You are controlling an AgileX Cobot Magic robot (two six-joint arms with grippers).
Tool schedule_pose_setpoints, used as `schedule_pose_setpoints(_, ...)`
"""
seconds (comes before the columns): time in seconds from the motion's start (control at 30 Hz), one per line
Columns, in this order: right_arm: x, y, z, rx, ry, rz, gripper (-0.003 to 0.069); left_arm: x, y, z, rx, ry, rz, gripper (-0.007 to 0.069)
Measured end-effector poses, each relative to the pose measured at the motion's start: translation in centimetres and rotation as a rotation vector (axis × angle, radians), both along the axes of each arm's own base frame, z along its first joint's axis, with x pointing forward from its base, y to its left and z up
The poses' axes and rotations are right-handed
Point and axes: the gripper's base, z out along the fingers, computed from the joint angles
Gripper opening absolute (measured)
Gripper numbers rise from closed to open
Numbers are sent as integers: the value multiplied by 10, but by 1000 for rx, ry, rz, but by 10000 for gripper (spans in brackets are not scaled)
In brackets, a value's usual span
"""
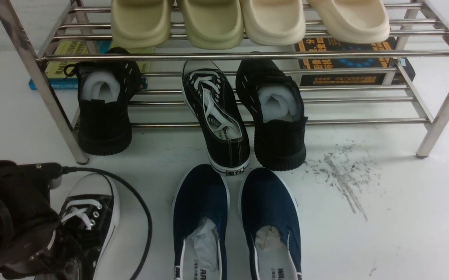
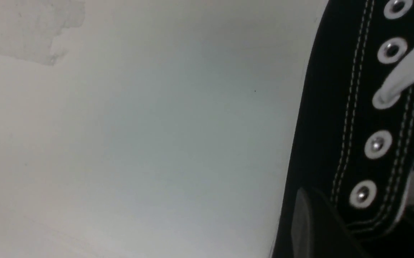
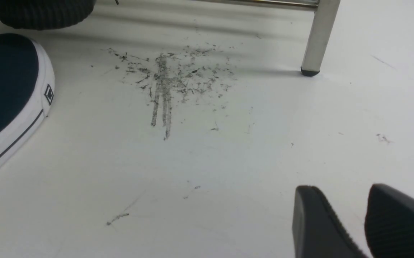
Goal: Take the shoes off the shelf with your hand on the white table.
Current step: 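Set the held shoe down on the floor in front of the rack with the left gripper, then grasp a shoe standing on the lower shelf of the shoe rack with the left gripper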
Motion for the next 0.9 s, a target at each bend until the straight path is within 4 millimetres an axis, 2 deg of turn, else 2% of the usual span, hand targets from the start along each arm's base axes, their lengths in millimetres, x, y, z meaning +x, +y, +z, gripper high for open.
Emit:
schedule_pose_setpoints(0.07,0,0,0,0,0,0,237,1,-1,8,-9,-9,20,281)
schedule_pose_setpoints(0.13,0,0,0,0,0,0,237,2,0,16,-7,-19,36,312)
schedule_pose_setpoints(0.17,0,0,0,0,0,0,237,2,1,30,-4,-34,62,355)
schedule_pose_setpoints(0.2,0,0,0,0,0,0,237,3,1,34,-8,-45,64,358)
schedule_pose_setpoints(0.23,0,0,0,0,0,0,237,4,1,51,-28,-78,85,379)
schedule_pose_setpoints(0.27,0,0,0,0,0,0,237,4,1,52,-30,-79,86,380)
schedule_pose_setpoints(0.3,0,0,0,0,0,0,237,6,-2,68,-72,-110,92,382)
schedule_pose_setpoints(0.33,0,0,0,0,0,0,237,6,-2,72,-80,-117,90,382)
schedule_pose_setpoints(0.37,0,0,0,0,0,0,237,8,-7,84,-126,-132,80,376)
schedule_pose_setpoints(0.53,0,0,0,0,0,0,237,20,-27,111,-269,-159,-52,284)
schedule_pose_setpoints(0.63,0,0,0,0,0,0,237,38,-46,117,-317,-152,-154,134)
schedule_pose_setpoints(0.7,0,0,0,0,0,0,237,48,-56,115,-339,-124,-184,55)
schedule_pose_setpoints(0.77,0,0,0,0,0,0,237,59,-65,112,-356,-102,-210,14)
schedule_pose_setpoints(0.9,0,0,0,0,0,0,237,87,-88,97,-401,-52,-221,1)
